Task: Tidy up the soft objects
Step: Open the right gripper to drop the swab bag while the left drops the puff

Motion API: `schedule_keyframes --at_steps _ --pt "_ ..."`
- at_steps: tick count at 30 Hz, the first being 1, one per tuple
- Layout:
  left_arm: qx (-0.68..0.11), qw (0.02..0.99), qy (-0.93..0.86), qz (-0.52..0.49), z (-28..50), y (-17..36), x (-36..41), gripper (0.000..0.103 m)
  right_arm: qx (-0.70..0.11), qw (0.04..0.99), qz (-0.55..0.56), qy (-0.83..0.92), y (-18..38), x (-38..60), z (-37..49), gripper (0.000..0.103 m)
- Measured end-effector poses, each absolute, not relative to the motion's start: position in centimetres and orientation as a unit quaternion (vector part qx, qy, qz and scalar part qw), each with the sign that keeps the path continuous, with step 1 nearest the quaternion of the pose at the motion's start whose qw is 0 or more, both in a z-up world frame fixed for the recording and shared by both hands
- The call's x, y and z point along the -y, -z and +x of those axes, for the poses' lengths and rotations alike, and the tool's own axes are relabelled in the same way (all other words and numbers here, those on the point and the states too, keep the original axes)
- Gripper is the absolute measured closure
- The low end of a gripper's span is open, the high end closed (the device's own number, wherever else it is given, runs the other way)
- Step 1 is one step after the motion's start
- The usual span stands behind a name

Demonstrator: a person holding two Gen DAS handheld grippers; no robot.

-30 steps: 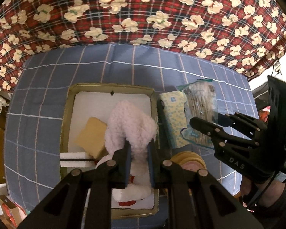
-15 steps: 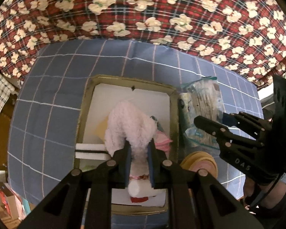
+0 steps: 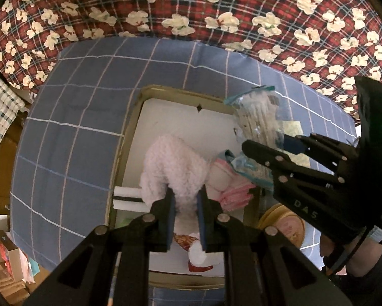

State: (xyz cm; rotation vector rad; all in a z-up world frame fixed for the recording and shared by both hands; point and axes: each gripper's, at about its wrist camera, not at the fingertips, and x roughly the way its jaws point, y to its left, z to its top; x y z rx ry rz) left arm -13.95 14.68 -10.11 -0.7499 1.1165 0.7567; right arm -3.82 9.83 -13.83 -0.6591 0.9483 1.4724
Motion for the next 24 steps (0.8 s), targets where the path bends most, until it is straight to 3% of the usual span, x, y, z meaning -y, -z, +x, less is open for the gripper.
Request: schedule_keyframes --at_steps 5,7,10,12,14,21,24 --pt "-0.512 0.710 -0.340 -0.344 -14.0 10.9 -15.0 0.085 -0.409 0.587 -0.295 -0.634 14.7 -10.8 -4.2 0.068" --pt "-0.514 0.709 -0.339 -0.344 -13.9 10.9 -15.0 0.074 -0.418 0.579 -0.294 -0.635 15.0 -11.0 -4.1 0.068" --pt "-0.513 0.710 -0.343 -0.340 -13.8 10.8 -15.1 0.071 -0.420 0.577 -0.296 -0.635 15.1 -11.1 -4.2 0.067" --pt "-0.513 0.710 -0.343 -0.340 -13.8 10.8 -15.2 0.064 -0.426 0.572 -0.294 -0.637 15.1 -11.1 -4.2 0.059" --pt "-0.513 0.712 -0.344 -0.335 -13.7 10.6 -15.2 0.055 -0.426 0.570 -0.290 -0.640 14.8 -11.0 -4.2 0.032" --pt "-0.506 0.722 -0.348 -0.319 -13.6 8.6 -14.7 0.048 -0.419 0.587 -0.270 -0.638 12.4 -9.6 -3.2 0.028" --pt "-0.495 0.732 -0.353 -0.308 -13.8 7.1 -14.3 0.041 -0.418 0.595 -0.258 -0.636 11.1 -8.6 -2.7 0.028"
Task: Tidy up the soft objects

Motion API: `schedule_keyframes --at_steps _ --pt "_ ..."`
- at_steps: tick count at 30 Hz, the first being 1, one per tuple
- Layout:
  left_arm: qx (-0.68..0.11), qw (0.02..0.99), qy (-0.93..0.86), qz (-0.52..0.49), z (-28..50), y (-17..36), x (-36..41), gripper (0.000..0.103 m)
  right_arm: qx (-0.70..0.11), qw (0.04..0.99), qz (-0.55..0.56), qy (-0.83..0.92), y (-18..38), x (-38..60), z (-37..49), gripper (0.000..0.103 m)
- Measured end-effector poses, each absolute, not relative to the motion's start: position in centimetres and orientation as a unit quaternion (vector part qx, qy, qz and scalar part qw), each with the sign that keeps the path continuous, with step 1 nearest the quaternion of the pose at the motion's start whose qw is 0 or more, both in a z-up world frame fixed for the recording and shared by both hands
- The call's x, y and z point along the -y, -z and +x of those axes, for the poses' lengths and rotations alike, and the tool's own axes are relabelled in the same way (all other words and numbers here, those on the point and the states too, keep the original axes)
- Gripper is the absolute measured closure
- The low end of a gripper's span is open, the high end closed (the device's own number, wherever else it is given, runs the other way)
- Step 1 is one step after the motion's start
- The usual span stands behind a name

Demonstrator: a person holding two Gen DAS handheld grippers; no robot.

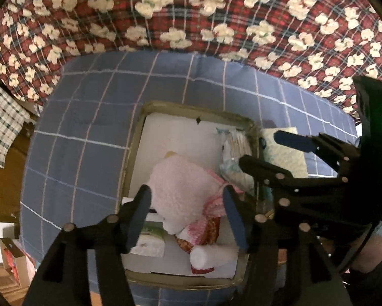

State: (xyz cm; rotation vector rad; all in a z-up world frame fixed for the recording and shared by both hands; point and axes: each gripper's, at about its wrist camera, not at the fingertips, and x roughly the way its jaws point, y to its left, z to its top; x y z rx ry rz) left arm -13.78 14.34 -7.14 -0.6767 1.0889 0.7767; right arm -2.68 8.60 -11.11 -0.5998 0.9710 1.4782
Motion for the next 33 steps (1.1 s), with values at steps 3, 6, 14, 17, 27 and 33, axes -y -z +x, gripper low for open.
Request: schedule_keyframes --at_steps 3,6,14,17,27,33 --pt "-0.485 0.738 -0.359 -0.301 -14.0 6.0 -14.1 0.040 -0.410 0.609 -0.257 -0.628 9.9 -7.5 -2.3 0.026" --pt "-0.478 0.742 -0.368 -0.293 -14.2 5.1 -14.0 0.039 -0.408 0.617 -0.253 -0.624 9.0 -6.6 -2.1 0.025" --pt "-0.468 0.750 -0.383 -0.268 -14.1 3.3 -12.8 0.031 -0.401 0.640 -0.245 -0.608 6.6 -2.8 -1.5 0.025" --pt "-0.467 0.753 -0.382 -0.263 -14.2 3.0 -12.3 0.030 -0.397 0.648 -0.237 -0.605 5.8 -1.6 -1.3 0.023" --pt "-0.468 0.755 -0.381 -0.257 -13.9 2.8 -10.6 0.030 -0.396 0.659 -0.225 -0.598 5.5 0.7 -1.1 0.022" --pt "-0.471 0.752 -0.382 -0.257 -14.1 2.7 -9.9 0.030 -0.397 0.661 -0.220 -0.598 5.5 1.5 -1.2 0.022"
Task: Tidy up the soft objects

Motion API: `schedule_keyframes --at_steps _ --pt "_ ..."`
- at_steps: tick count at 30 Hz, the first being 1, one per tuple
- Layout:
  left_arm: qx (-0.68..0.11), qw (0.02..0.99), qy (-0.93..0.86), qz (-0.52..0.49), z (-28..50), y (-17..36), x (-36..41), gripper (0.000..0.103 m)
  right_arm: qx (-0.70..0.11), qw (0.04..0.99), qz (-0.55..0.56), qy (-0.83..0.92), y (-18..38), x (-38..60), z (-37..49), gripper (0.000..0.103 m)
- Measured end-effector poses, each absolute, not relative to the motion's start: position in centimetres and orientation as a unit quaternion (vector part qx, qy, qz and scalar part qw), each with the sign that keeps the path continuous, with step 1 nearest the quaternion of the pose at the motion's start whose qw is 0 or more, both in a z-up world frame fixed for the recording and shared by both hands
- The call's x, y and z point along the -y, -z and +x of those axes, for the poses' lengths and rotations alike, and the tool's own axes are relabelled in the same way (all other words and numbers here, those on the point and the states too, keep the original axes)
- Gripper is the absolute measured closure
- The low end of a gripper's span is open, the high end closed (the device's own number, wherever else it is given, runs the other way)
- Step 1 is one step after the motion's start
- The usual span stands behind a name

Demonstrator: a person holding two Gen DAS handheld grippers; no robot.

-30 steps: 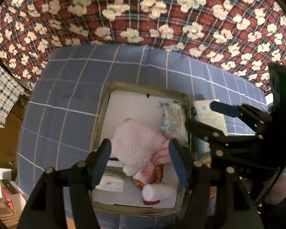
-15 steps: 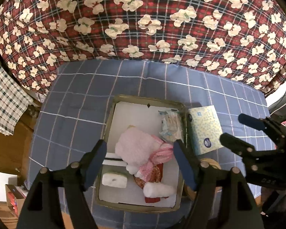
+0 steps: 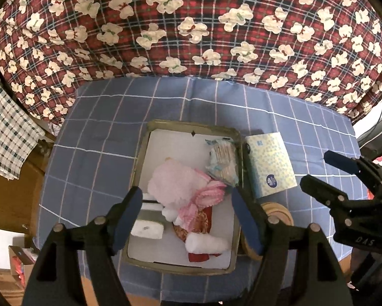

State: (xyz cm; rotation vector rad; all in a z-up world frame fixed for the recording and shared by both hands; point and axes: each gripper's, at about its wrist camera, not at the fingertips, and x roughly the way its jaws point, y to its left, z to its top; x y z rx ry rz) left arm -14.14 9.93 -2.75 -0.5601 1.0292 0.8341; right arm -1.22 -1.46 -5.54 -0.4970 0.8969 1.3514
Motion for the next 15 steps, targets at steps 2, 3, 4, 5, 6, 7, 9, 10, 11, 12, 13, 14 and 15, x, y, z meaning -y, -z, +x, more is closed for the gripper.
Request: schedule_keyframes --at_steps 2,3,4,5,6,7,9,10,11,12,13,14,15 --pt "-0.472 0.752 -0.382 -0.256 -14.12 2.74 -9.93 0.030 -0.396 0.662 -0.218 -0.599 5.45 1.61 -1.25 0.022" --pt "-0.472 0.752 -0.382 -0.256 -14.13 2.72 -9.92 0.030 -0.395 0.662 -0.218 -0.599 5.42 1.70 -1.34 0.022" --pt "-0.471 0.752 -0.382 -0.257 -14.11 2.72 -9.97 0.030 -0.395 0.662 -0.218 -0.599 5.39 1.70 -1.35 0.022" --pt "-0.472 0.752 -0.380 -0.258 -14.13 2.72 -9.89 0.029 -0.395 0.662 -0.218 -0.598 5.40 1.79 -1.44 0.022" --pt "-0.473 0.753 -0.379 -0.258 -14.12 2.73 -9.84 0.029 -0.396 0.662 -0.218 -0.598 5.37 1.80 -1.43 0.022" --pt "-0.473 0.753 -0.378 -0.258 -14.17 2.76 -9.70 0.029 -0.395 0.662 -0.218 -0.598 5.36 1.71 -1.38 0.022" --pt "-0.475 0.752 -0.376 -0.258 -14.25 2.83 -9.43 0.029 -0.395 0.663 -0.219 -0.597 5.29 1.83 -1.54 0.022" --pt "-0.476 0.752 -0.376 -0.259 -14.32 2.83 -9.35 0.029 -0.395 0.663 -0.219 -0.598 5.34 1.86 -1.51 0.022" --pt "-0.476 0.752 -0.376 -0.259 -14.39 2.82 -9.30 0.029 -0.394 0.663 -0.219 -0.598 5.30 1.91 -1.60 0.022" --pt "-0.476 0.752 -0.376 -0.259 -14.43 2.82 -9.27 0.029 -0.394 0.663 -0.219 -0.598 5.36 1.92 -1.58 0.022" --pt "-0.476 0.752 -0.375 -0.259 -14.43 2.84 -9.26 0.029 -0.394 0.663 -0.219 -0.598 5.38 1.97 -1.63 0.022" --pt "-0.476 0.752 -0.375 -0.258 -14.44 2.84 -9.23 0.029 -0.394 0.663 -0.219 -0.598 5.38 1.97 -1.63 0.022" --pt "-0.476 0.752 -0.376 -0.257 -14.39 2.82 -9.33 0.029 -0.394 0.663 -0.219 -0.598 5.37 1.99 -1.70 0.022"
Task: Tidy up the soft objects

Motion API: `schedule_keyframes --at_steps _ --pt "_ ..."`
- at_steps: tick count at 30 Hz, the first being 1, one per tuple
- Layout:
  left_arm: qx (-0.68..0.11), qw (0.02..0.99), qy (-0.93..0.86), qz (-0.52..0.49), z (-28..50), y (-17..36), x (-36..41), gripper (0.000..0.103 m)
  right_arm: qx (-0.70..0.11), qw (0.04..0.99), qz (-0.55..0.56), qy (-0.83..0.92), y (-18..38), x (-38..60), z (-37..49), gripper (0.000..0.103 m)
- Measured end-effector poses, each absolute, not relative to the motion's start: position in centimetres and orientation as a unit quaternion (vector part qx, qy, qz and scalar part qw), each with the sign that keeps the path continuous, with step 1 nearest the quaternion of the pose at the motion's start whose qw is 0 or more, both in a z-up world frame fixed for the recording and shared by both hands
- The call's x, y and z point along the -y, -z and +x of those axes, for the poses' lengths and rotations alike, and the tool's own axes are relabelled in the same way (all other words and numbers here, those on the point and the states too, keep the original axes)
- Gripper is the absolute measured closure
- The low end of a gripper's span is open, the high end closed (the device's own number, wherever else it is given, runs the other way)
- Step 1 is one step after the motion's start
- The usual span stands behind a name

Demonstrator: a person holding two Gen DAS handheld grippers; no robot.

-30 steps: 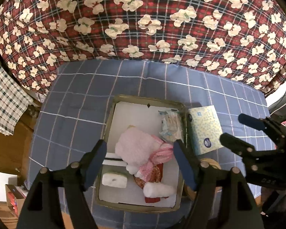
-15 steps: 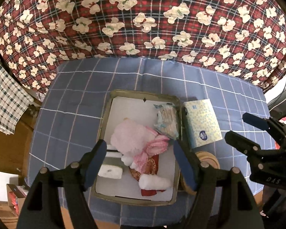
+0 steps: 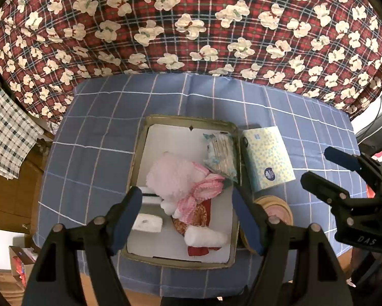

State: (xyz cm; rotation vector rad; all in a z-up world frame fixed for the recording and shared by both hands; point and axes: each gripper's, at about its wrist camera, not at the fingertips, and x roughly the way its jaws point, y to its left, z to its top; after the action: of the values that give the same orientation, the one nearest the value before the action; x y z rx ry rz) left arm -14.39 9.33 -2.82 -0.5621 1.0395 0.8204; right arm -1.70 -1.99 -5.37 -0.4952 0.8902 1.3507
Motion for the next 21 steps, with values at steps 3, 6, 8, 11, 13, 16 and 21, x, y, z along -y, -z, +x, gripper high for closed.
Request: schedule_keyframes --at_steps 3,6,8,11,13,16,21 --pt "-0.476 0.752 -0.375 -0.258 -14.51 2.84 -9.34 0.029 -0.393 0.663 -0.219 -0.599 5.39 1.97 -1.66 0.022" --pt "-0.476 0.753 -0.375 -0.257 -14.56 2.85 -9.29 0.029 -0.394 0.663 -0.218 -0.597 5.42 1.97 -1.66 0.022" --pt "-0.476 0.752 -0.375 -0.257 -14.53 2.84 -9.33 0.029 -0.394 0.664 -0.218 -0.597 5.33 1.92 -1.73 0.022" --pt "-0.477 0.752 -0.375 -0.257 -14.60 2.85 -9.36 0.029 -0.395 0.664 -0.217 -0.597 5.28 1.86 -1.86 0.022" --pt "-0.477 0.752 -0.375 -0.257 -14.67 2.88 -9.33 0.029 -0.395 0.664 -0.218 -0.596 5.29 1.84 -1.86 0.022" --pt "-0.477 0.752 -0.375 -0.257 -14.64 2.90 -9.36 0.029 -0.395 0.664 -0.218 -0.597 5.30 1.82 -1.89 0.022" --pt "-0.478 0.752 -0.375 -0.258 -14.66 2.91 -9.38 0.029 -0.396 0.664 -0.218 -0.597 5.32 1.77 -1.94 0.022"
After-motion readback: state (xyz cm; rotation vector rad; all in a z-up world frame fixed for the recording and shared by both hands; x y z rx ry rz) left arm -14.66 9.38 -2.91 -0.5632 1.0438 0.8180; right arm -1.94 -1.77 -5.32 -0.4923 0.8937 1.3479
